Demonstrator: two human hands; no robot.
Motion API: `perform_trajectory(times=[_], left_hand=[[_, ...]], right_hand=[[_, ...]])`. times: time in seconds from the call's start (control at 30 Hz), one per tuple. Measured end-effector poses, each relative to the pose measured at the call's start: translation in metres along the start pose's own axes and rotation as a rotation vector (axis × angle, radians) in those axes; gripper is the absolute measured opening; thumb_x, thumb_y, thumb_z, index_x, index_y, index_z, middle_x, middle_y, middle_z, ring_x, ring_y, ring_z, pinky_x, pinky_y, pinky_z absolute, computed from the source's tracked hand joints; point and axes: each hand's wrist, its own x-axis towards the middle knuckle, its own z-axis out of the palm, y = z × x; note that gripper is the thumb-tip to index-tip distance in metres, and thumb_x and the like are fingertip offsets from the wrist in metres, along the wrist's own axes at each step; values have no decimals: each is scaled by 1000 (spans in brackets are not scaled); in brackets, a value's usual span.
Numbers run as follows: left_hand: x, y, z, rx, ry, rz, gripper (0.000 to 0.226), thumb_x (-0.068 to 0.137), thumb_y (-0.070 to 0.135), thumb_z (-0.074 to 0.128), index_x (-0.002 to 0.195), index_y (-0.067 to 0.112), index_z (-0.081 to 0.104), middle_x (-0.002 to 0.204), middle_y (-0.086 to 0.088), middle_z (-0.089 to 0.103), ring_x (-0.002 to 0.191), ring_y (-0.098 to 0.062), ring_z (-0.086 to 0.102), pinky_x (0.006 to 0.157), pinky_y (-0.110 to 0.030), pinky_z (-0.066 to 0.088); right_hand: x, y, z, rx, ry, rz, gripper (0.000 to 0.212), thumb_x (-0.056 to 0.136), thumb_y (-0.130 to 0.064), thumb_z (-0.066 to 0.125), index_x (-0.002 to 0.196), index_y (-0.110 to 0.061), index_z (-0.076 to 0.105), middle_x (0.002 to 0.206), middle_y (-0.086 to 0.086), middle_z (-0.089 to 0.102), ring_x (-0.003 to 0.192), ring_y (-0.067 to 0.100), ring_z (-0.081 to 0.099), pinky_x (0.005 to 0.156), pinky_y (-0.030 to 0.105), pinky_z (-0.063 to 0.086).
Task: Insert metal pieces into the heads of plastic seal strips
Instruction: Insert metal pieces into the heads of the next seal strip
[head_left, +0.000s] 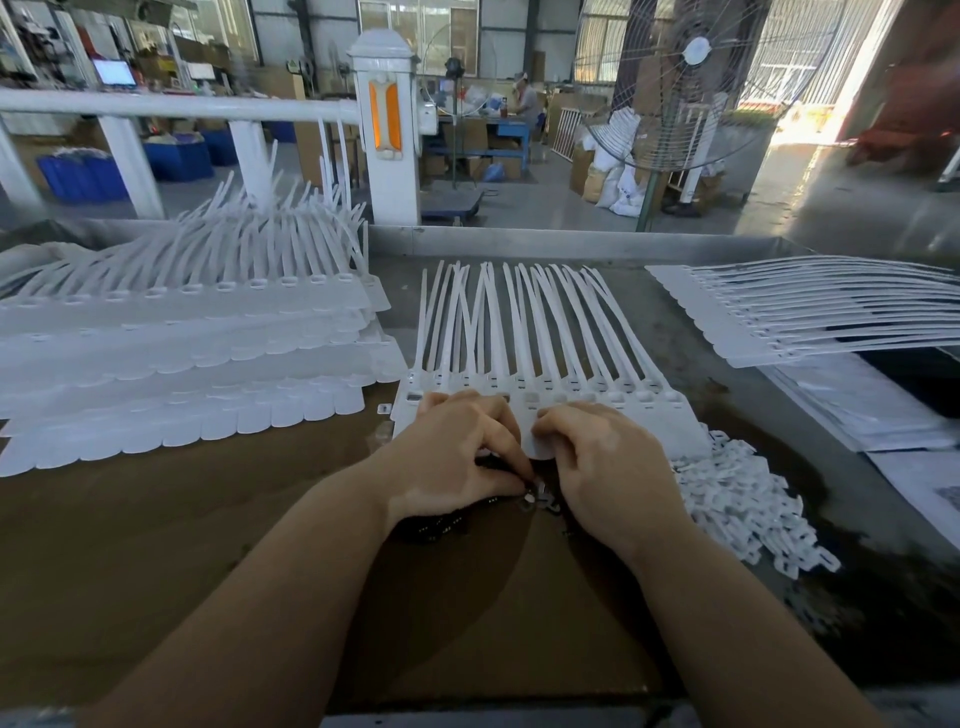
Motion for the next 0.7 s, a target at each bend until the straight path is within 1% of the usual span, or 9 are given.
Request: perform_trajectory(times=[0.13, 0.3, 0.4, 0.47, 0.57, 0.7], left_hand=[[1, 0, 0, -16, -10, -4, 7, 81, 34, 70, 86, 34, 75, 89, 22, 49, 98, -2, 41, 102, -37, 27], [2, 0, 2, -4, -2, -8, 9, 83, 33, 67, 89, 31, 74, 89, 20, 51, 98, -4, 44, 102, -40, 29], [1, 0, 0, -91, 14, -19, 10, 85, 25, 66, 89, 28, 74, 91, 18, 52, 96, -1, 47, 101, -42, 35], [0, -1, -1, -139, 7, -27, 11, 85, 21, 66, 87, 29, 74, 93, 18, 54, 95, 3, 46, 101, -41, 35], [-1, 0, -2, -119, -17, -2, 9, 82, 26, 70, 88, 30, 74, 94, 17, 56, 98, 1, 46, 103, -41, 33], [0, 2, -1, -85, -52, -9, 16, 76, 37, 74, 91, 33, 73, 94, 20, 55, 98, -3, 44, 104, -42, 29]], right_hand=[[0, 0, 0, -1, -2, 1, 13, 81, 1, 60, 82, -9, 69, 82, 4, 69, 79, 23, 63, 68, 36, 52], [0, 0, 0, 0, -7, -1, 13, 81, 1, 60, 81, -9, 69, 80, 4, 69, 77, 23, 62, 67, 35, 52], [1, 0, 0, 1, -16, 5, 14, 82, 1, 60, 83, -10, 69, 82, 3, 69, 79, 22, 62, 69, 35, 51], [1, 0, 0, 0, -14, 4, 14, 82, 1, 60, 83, -10, 69, 82, 3, 69, 79, 22, 62, 69, 35, 51], [0, 0, -1, -2, -14, 1, 14, 82, 0, 60, 82, -10, 69, 81, 2, 68, 78, 22, 62, 68, 35, 51], [0, 0, -1, 0, 2, 4, 14, 80, 1, 60, 80, -10, 68, 79, 3, 68, 76, 23, 61, 66, 36, 51]])
